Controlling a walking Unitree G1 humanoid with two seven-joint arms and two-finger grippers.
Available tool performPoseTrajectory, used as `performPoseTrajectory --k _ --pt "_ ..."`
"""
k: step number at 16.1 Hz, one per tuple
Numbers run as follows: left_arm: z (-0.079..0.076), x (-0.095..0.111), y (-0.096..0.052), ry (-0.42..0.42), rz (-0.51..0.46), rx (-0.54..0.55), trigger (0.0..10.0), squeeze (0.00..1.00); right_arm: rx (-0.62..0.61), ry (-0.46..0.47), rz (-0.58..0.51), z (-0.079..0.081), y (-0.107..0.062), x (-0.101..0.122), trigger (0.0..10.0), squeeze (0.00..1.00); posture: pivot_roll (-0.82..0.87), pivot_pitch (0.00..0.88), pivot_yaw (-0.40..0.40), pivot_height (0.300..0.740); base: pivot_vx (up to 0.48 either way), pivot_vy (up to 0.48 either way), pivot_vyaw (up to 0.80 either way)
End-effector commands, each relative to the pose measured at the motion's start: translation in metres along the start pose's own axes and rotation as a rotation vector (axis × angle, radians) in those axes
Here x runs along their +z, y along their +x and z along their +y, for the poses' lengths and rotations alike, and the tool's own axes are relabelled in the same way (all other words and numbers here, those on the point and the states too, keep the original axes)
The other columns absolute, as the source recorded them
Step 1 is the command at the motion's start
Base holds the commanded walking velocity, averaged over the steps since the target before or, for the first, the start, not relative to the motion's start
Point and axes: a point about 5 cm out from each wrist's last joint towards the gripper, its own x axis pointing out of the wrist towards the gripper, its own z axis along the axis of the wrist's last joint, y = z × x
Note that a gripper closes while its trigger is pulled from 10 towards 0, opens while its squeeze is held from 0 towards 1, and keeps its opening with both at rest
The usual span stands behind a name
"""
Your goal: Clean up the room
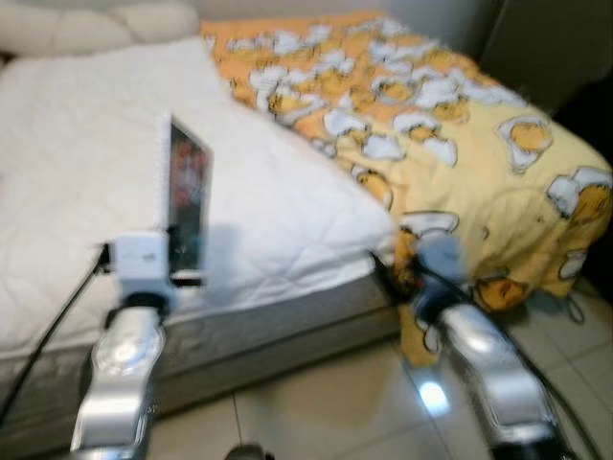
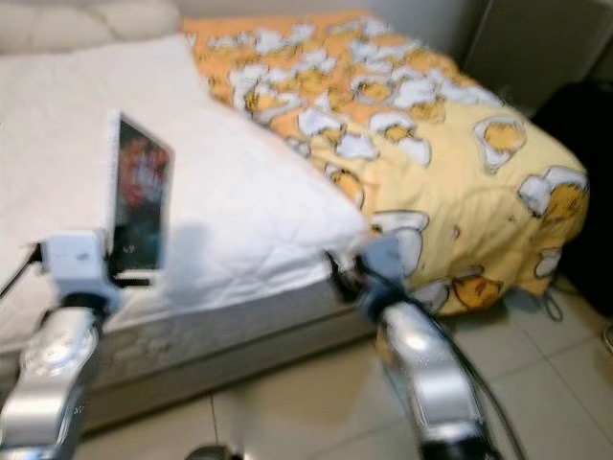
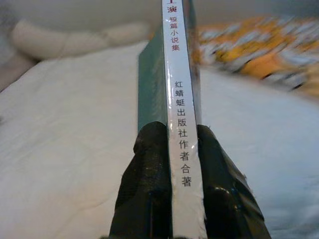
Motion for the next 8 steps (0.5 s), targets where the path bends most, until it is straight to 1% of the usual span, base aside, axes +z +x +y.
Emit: performPoseTrajectory --k 1,4,8 --pt "-0.0058 0.0083 -0.0006 -0.006 -0.051 -0.02 10.0 0.0 -0.021 -0.016 0.004 -0.0088 -0.0021 -0.0008 10.0 0.0 0.08 0.0 -0.004 0.74 0.322 0.0 0.8" --pt "-0.0081 0.006 -0.0023 0.012 -0.049 -0.035 10.0 0.0 -0.015 -0.025 -0.002 -0.0081 0.001 0.0007 10.0 0.0 0.09 0.0 -0.007 0.74 0.322 0.0 0.8" --pt "-0.0094 0.0052 -0.0011 0.012 -0.053 -0.041 10.0 0.0 -0.026 -0.043 -0.002 -0.0097 0.0017 -0.0009 10.0 0.0 0.08 0.0 -0.004 0.74 0.32 0.0 0.8"
